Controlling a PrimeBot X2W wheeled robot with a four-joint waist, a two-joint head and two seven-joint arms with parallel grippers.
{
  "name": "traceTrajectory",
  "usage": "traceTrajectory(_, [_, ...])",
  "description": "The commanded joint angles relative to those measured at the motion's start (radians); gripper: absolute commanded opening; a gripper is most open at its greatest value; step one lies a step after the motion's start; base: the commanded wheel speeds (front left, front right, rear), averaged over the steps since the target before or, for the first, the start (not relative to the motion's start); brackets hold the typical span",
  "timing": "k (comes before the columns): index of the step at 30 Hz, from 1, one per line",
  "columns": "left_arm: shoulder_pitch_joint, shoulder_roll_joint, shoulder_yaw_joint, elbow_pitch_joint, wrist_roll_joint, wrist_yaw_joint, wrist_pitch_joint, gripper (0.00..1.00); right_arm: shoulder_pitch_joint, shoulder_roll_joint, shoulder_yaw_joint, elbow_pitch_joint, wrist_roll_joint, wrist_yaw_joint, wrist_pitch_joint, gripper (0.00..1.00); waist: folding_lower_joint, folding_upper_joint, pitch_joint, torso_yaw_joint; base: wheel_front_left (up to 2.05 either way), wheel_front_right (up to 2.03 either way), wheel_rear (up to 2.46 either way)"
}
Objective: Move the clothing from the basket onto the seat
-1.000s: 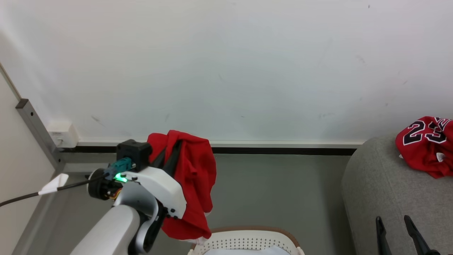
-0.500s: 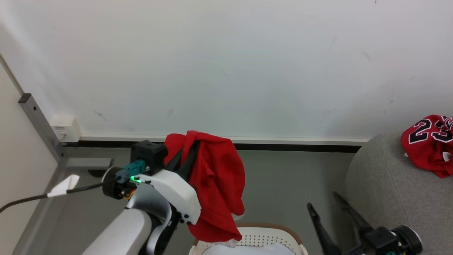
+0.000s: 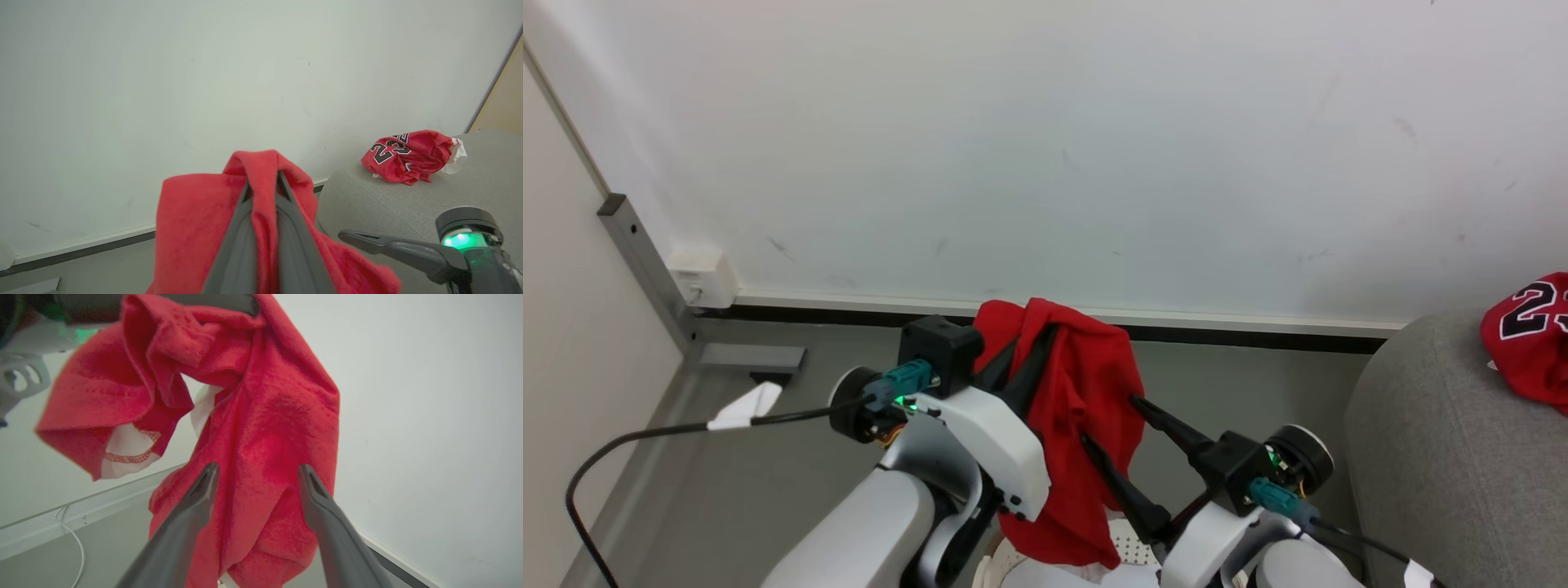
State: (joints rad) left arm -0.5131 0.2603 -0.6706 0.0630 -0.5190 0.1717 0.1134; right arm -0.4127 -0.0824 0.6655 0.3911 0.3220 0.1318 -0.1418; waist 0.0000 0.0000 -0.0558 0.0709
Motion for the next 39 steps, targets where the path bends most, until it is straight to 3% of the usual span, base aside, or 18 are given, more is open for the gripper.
traceTrajectory(1, [-0.015, -0.008, -0.003, 0.009, 0.007, -0.005, -0.001, 0.00, -0.036, 0.006, 0.015, 0.037, 0.017, -0.002, -0.005, 1.00, 0.0000, 0.0000, 0.001, 0.006, 0.00, 0.00, 0.00])
traceTrajectory(7, [-0.050, -0.050, -0.033, 0.044, 0.004, -0.025, -0.008, 0.00, -0.159, 0.033, 0.076, 0.242, 0.079, -0.002, -0.027, 1.00, 0.0000, 0.0000, 0.001, 0.022, 0.00, 0.00, 0.00])
traceTrajectory(11, [-0.069, -0.079, -0.049, 0.076, -0.002, -0.038, -0.012, 0.00, -0.208, 0.033, 0.147, 0.281, 0.204, -0.002, -0.049, 1.00, 0.0000, 0.0000, -0.001, 0.037, 0.00, 0.00, 0.00])
traceTrajectory(13, [-0.076, -0.092, -0.055, 0.091, -0.007, -0.043, -0.019, 0.00, -0.228, 0.033, 0.168, 0.295, 0.265, -0.002, -0.064, 0.00, 0.0000, 0.0000, 0.000, 0.041, 0.00, 0.00, 0.00])
traceTrajectory(20, [-0.085, -0.098, -0.055, 0.139, -0.017, -0.052, -0.037, 0.00, -0.274, 0.033, 0.250, 0.344, 0.362, -0.002, -0.108, 0.00, 0.0000, 0.0000, -0.004, 0.044, 0.00, 0.00, 0.00])
traceTrajectory(29, [-0.072, -0.082, -0.047, 0.154, -0.020, -0.039, -0.049, 0.00, -0.306, 0.033, 0.270, 0.380, 0.412, -0.002, -0.122, 0.00, 0.0000, 0.0000, -0.004, 0.023, 0.00, 0.00, 0.00])
traceTrajectory(30, [-0.070, -0.081, -0.047, 0.154, -0.021, -0.037, -0.050, 0.04, -0.309, 0.034, 0.266, 0.379, 0.414, -0.002, -0.122, 0.00, 0.0000, 0.0000, -0.004, 0.020, 0.00, 0.00, 0.00])
traceTrajectory(33, [-0.068, -0.075, -0.048, 0.150, -0.017, -0.033, -0.054, 0.45, -0.307, 0.033, 0.246, 0.372, 0.411, -0.002, -0.123, 0.00, 0.0000, 0.0000, -0.001, 0.014, 0.00, 0.00, 0.00])
traceTrajectory(34, [-0.067, -0.072, -0.048, 0.149, -0.016, -0.033, -0.056, 0.91, -0.306, 0.033, 0.242, 0.370, 0.407, -0.002, -0.123, 0.00, 0.0000, 0.0000, -0.001, 0.012, 0.00, 0.00, 0.00])
traceTrajectory(35, [-0.066, -0.070, -0.049, 0.148, -0.015, -0.032, -0.054, 1.00, -0.303, 0.033, 0.237, 0.367, 0.403, -0.002, -0.123, 0.00, 0.0000, 0.0000, 0.000, 0.011, 0.00, 0.00, 0.00])
traceTrajectory(39, [-0.062, -0.066, -0.049, 0.144, -0.015, -0.028, -0.056, 1.00, -0.295, 0.033, 0.220, 0.366, 0.389, -0.002, -0.123, 0.00, 0.0000, 0.0000, 0.003, 0.004, 0.00, 0.00, 0.00])
